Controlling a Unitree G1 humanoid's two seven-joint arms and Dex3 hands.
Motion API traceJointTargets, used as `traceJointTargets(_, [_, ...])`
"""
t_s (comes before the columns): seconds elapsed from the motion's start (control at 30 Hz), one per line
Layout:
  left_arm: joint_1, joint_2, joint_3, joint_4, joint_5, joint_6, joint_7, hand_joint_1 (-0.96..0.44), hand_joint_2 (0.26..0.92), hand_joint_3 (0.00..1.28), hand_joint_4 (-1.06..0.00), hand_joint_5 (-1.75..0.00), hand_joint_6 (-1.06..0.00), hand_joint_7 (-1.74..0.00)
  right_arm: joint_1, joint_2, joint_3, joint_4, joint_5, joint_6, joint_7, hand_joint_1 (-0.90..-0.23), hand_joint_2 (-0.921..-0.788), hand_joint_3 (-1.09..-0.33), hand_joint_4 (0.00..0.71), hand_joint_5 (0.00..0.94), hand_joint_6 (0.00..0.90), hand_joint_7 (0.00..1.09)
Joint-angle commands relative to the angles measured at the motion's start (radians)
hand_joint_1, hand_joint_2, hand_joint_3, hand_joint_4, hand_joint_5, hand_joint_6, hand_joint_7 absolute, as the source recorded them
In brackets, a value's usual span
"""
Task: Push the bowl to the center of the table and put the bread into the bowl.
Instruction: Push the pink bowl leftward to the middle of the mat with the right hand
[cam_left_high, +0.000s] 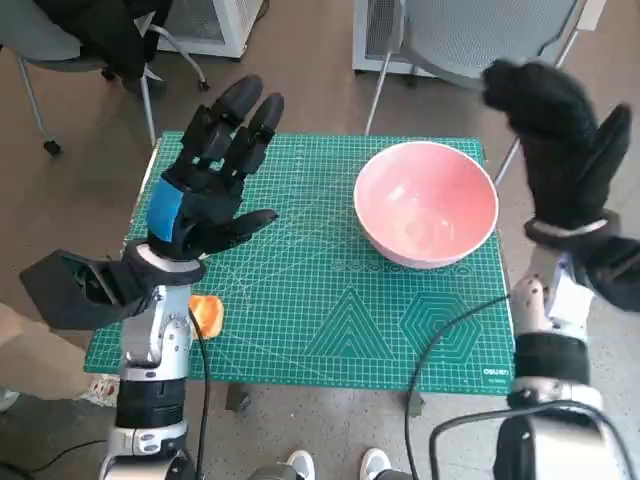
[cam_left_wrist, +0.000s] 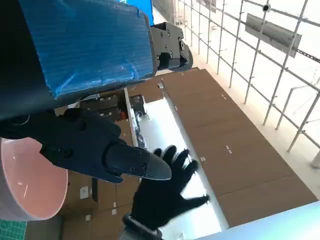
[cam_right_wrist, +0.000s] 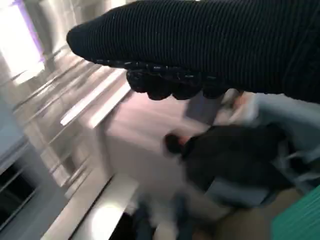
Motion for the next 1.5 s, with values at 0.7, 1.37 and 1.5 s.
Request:
traceJointTargets(0.7, [0.028,0.013,-0.003,-0.057,-0.003,0.016,0.017,-0.5,0.921,0.12,-0.09,0.0,-0.06,-0.42,-0.04,-0.072,-0.019,0.321,-0.132,0.296,-0.28,-0.649,-0.921,-0.921,-0.001,-0.001,0.0,0.12])
traceJointTargets(1.37, [0.041,0.018,-0.001,-0.082,-0.009,0.034,0.028,-0.5,0.921,0.12,-0.08,0.0,-0.04,-0.46,0.016,-0.077,-0.035,0.348,-0.18,0.486,-0.361,-0.652,-0.921,-0.901,-0.001,-0.001,0.017,0.09])
traceJointTargets(1.5, [0.042,0.018,-0.001,-0.086,-0.009,0.038,0.03,-0.5,0.921,0.12,-0.08,0.0,-0.03,-0.46,0.023,-0.077,-0.041,0.347,-0.184,0.483,-0.358,-0.649,-0.921,-0.901,-0.001,-0.001,0.018,0.09])
